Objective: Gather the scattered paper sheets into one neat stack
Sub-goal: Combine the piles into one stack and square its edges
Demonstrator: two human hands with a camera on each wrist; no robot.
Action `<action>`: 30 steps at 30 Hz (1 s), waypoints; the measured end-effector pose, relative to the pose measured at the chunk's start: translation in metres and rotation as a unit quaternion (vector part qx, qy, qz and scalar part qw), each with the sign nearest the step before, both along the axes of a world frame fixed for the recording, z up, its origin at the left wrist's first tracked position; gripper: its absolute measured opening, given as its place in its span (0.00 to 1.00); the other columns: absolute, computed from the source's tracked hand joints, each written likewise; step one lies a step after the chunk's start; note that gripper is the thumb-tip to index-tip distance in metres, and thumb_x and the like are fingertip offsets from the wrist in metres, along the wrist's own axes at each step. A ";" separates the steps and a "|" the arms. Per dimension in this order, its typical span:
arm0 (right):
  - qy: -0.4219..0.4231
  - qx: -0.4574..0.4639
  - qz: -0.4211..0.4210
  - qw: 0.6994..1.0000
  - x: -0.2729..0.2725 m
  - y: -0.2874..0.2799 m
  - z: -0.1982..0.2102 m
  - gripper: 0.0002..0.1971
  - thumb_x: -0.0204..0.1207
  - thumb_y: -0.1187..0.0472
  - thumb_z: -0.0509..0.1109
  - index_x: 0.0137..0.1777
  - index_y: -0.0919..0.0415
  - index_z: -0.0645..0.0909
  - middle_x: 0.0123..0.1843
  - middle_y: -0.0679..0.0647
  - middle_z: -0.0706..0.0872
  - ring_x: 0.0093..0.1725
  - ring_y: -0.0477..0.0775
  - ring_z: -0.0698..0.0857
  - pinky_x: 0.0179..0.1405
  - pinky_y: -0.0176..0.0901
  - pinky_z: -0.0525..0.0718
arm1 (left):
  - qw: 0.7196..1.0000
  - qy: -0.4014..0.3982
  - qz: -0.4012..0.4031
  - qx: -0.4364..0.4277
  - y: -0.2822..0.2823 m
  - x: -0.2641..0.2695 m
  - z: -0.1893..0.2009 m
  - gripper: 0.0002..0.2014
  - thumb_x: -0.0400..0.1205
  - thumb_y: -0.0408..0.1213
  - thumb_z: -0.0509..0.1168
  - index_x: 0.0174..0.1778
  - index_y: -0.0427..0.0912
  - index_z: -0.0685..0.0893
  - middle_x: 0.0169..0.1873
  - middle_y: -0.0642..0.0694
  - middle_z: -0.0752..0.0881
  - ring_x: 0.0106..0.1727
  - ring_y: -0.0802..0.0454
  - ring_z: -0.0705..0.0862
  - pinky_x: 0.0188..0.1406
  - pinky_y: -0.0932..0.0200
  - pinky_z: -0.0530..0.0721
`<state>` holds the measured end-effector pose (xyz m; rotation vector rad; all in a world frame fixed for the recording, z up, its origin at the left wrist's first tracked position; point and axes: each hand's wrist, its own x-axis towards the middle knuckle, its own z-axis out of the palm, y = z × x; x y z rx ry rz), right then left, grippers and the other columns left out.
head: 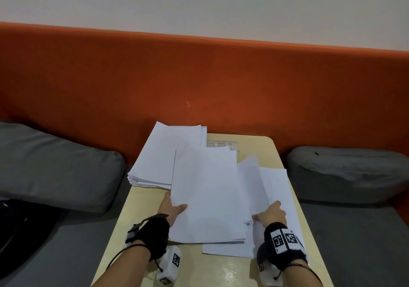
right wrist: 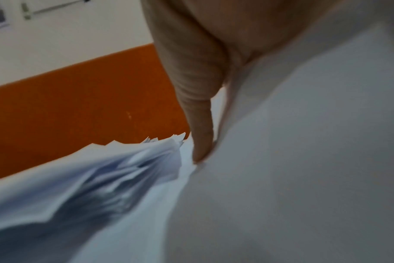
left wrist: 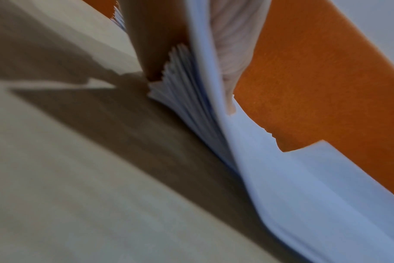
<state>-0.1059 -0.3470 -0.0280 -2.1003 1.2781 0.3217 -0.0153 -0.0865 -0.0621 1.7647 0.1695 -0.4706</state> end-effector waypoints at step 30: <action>-0.242 0.053 0.056 0.967 0.021 0.038 0.049 0.17 0.80 0.74 0.53 0.68 0.71 0.65 0.62 0.70 0.78 0.49 0.60 0.76 0.47 0.44 0.73 | 0.989 0.073 0.096 -0.083 -0.008 0.007 0.016 0.29 0.86 0.52 0.48 0.80 0.39 0.59 0.81 0.42 0.60 0.82 0.43 0.58 0.81 0.48 0.54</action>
